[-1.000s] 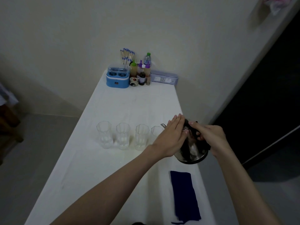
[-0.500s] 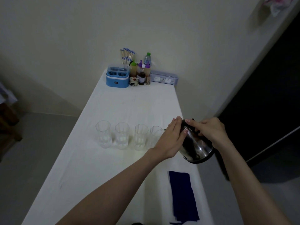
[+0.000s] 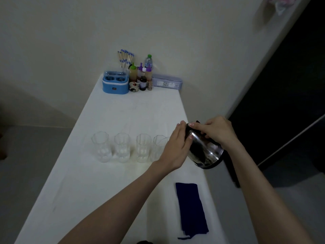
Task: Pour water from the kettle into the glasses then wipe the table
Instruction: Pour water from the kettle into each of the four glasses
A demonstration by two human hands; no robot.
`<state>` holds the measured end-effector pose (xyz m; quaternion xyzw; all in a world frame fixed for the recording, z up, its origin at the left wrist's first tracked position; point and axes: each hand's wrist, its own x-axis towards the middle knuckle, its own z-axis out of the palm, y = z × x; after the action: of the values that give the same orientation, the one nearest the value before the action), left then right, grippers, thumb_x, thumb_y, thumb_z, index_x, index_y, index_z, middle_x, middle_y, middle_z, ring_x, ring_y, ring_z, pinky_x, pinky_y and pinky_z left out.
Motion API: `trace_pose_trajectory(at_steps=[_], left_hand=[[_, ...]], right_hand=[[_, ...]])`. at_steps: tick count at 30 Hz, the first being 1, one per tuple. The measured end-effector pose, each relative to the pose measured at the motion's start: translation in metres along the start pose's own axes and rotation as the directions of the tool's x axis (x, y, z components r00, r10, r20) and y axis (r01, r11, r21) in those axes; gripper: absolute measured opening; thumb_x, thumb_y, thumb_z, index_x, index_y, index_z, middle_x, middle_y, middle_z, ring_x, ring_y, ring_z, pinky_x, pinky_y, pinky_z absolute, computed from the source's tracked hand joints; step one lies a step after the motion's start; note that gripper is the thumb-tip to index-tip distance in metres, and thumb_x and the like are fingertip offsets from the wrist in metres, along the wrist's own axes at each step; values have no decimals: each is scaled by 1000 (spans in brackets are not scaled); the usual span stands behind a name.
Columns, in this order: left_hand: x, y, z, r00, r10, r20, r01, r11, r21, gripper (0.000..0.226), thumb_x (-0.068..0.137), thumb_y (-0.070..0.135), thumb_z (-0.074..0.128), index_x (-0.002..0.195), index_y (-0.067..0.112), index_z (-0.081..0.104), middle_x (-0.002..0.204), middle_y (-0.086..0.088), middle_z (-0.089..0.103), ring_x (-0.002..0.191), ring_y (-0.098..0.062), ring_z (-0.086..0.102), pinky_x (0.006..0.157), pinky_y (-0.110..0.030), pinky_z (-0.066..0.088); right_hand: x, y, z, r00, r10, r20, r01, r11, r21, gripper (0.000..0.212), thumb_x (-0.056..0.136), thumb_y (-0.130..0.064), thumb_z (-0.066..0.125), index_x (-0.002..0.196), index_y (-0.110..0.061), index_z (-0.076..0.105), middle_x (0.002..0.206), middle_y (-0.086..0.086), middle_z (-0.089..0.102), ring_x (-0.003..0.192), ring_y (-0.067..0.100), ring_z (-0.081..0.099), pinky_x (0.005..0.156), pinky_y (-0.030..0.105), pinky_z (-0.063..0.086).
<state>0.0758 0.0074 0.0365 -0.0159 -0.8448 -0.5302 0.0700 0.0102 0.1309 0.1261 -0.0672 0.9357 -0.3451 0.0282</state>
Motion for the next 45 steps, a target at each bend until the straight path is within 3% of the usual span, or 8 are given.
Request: trace_pose_trajectory(at_steps=[4, 8, 12, 17, 32, 41, 45], left_hand=[[0, 0, 1, 1000, 13, -20, -13, 1000, -5, 57, 103, 38, 26, 154, 21, 6, 163, 6, 5, 148, -5, 0, 116, -19, 1], [-1, 1, 3, 1000, 6, -24, -7, 1000, -13, 58, 103, 39, 25, 154, 21, 3, 162, 7, 2, 148, -4, -1, 117, -20, 2], [-2, 1, 3, 1000, 5, -24, -5, 1000, -23, 59, 103, 41, 24, 154, 22, 2, 163, 8, 1, 148, -4, -2, 118, -23, 2], [-3, 1, 2, 1000, -4, -18, 3, 999, -34, 59, 103, 40, 24, 154, 22, 1, 163, 8, 1, 148, -4, -2, 121, -27, 4], [-3, 0, -1, 999, -15, -30, 14, 999, -47, 58, 103, 40, 24, 154, 22, 3, 163, 6, 2, 148, -6, -2, 117, -22, 2], [-1, -4, -4, 999, -21, -29, 19, 998, -56, 58, 103, 40, 25, 154, 21, 3, 163, 6, 2, 148, -6, -2, 118, -23, 2], [-1, -4, -5, 999, -22, -29, 21, 998, -56, 59, 103, 39, 25, 154, 20, 3, 163, 6, 2, 148, -6, -2, 117, -22, 1]], right_hand=[[1, -3, -2, 1000, 7, 11, -7, 1000, -9, 58, 68, -59, 83, 68, -1, 76, 68, 14, 74, 63, 22, 69, 67, 33, 57], [5, -4, -3, 1000, -4, 26, 5, 999, -31, 58, 68, -58, 83, 68, -1, 76, 71, 15, 75, 72, 27, 73, 61, 29, 53], [3, -5, -4, 999, -12, 39, 13, 999, -48, 56, 68, -58, 84, 69, -2, 76, 65, 11, 73, 67, 23, 71, 54, 22, 46], [5, -5, -3, 999, -20, 45, 24, 996, -87, 61, 68, -61, 81, 71, -1, 77, 70, 15, 75, 72, 27, 73, 57, 25, 48], [10, -7, 3, 999, -21, 46, 27, 991, -127, 66, 68, -63, 81, 76, 2, 77, 75, 19, 75, 78, 31, 72, 71, 36, 57], [10, -11, 7, 999, -37, 38, 42, 990, -137, 67, 69, -61, 80, 77, 5, 75, 75, 21, 74, 69, 31, 68, 61, 30, 49], [11, -13, 8, 999, -29, 46, 35, 989, -143, 67, 70, -61, 80, 75, 5, 75, 73, 20, 74, 58, 20, 61, 53, 25, 41]])
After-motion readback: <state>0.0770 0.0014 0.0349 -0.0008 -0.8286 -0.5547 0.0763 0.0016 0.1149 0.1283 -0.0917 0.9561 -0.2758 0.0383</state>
